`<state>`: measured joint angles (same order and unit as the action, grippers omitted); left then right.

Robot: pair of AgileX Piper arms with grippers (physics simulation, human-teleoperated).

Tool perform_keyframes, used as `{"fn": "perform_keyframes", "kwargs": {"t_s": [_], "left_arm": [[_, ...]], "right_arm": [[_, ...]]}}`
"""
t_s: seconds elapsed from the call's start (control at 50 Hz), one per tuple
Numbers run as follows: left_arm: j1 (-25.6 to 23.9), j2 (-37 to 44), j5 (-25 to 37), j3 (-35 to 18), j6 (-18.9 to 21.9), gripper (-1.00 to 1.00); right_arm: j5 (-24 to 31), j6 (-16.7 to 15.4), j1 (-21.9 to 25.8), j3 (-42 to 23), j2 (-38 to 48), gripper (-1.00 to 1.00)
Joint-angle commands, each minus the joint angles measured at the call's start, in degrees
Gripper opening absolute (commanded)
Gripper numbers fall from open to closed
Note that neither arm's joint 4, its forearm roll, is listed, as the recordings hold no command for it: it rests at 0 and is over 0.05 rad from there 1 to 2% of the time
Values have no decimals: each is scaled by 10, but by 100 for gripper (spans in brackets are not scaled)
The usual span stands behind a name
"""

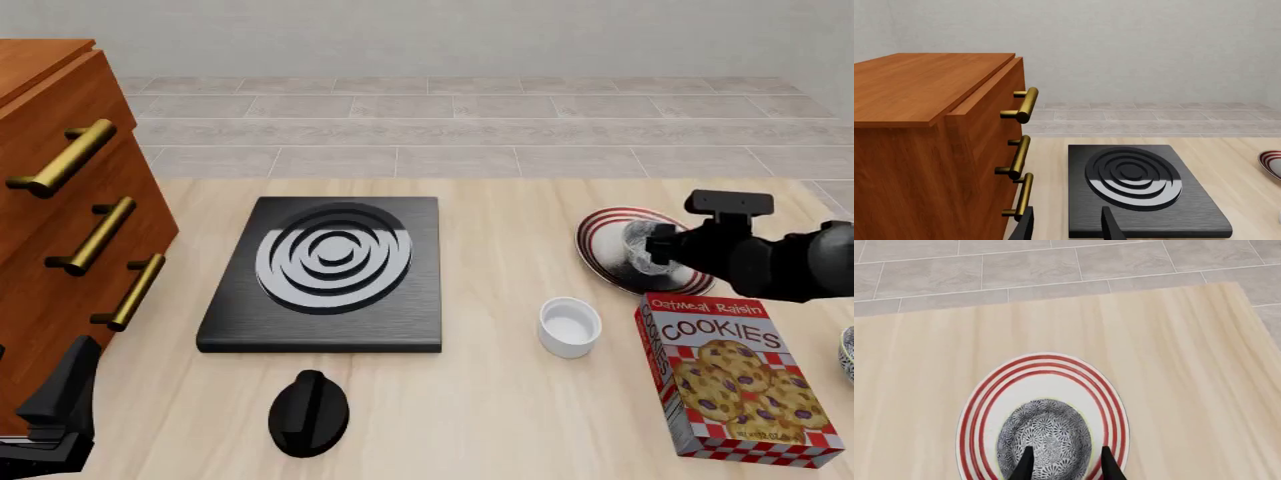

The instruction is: Pick the akita bowl next to the ramekin and place it on the plate.

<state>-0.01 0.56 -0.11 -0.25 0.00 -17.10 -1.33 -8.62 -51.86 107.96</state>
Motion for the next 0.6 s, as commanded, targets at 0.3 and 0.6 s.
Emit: {"fn": "perform_keyframes", "kwargs": {"t_s": [0.3, 0.6], "left_arm": [[0, 0, 0, 0, 0, 100], [0, 0, 0, 0, 0, 100]], "right_arm": [[23, -1, -1, -7, -29, 100], [53, -5, -5, -5, -85, 100]]}}
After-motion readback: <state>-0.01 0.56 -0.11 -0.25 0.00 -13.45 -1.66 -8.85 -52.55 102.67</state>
